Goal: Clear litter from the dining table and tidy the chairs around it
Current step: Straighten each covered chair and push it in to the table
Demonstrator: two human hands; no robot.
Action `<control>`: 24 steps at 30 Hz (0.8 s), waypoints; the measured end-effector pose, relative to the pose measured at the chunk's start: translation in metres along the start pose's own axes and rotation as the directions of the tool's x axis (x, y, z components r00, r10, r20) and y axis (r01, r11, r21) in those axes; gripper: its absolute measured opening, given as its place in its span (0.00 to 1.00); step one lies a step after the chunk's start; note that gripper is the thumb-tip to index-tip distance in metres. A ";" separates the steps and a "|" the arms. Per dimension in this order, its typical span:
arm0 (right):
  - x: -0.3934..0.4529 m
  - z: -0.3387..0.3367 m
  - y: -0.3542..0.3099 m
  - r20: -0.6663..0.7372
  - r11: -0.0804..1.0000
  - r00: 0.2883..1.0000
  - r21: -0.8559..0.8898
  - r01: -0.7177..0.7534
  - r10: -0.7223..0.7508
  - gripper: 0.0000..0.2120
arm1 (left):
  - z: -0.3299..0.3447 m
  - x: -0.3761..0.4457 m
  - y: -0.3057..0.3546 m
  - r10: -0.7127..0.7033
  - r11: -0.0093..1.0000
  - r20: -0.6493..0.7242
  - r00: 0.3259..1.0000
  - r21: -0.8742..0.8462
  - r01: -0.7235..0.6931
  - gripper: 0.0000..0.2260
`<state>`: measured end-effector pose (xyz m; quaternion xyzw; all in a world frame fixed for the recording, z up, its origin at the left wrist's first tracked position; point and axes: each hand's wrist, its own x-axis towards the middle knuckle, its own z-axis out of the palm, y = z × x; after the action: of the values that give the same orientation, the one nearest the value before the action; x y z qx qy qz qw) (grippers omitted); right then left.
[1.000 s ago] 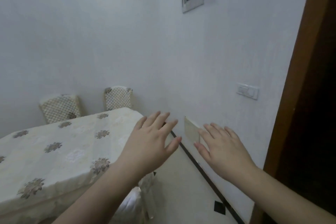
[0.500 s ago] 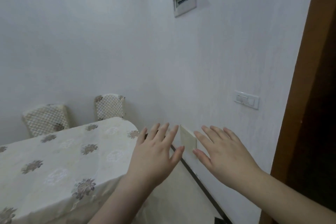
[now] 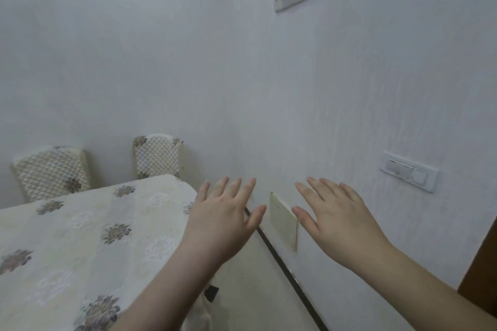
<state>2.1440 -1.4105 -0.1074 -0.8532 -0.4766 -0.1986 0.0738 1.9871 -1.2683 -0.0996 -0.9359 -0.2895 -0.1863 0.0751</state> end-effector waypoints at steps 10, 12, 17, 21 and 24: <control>0.101 0.087 0.047 0.029 0.997 0.998 0.052 0.053 -0.054 0.35 | 0.079 0.106 -0.001 -0.059 0.998 0.081 0.995 0.019 0.058 0.29; 0.121 0.105 0.065 0.052 0.995 0.997 0.080 0.057 -0.061 0.34 | 0.097 0.132 0.004 -0.064 0.998 0.078 0.995 0.034 0.061 0.29; 0.174 0.149 0.095 0.087 0.987 0.992 0.140 0.080 -0.092 0.32 | 0.131 0.186 0.012 -0.105 0.994 0.072 0.992 0.027 0.103 0.27; 0.215 0.181 0.095 0.087 0.973 0.986 0.194 0.126 -0.145 0.28 | 0.158 0.214 0.001 -0.174 0.982 0.075 0.982 0.084 0.168 0.27; 0.247 0.202 0.085 0.086 0.962 0.980 0.223 0.154 -0.177 0.28 | 0.179 0.233 -0.016 -0.213 0.975 0.087 0.973 0.089 0.206 0.28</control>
<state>2.3849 -1.1984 -0.1853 -0.8065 -0.5683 -0.1061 0.1239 2.2103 -1.0905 -0.1726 -0.9043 -0.3970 -0.1365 0.0782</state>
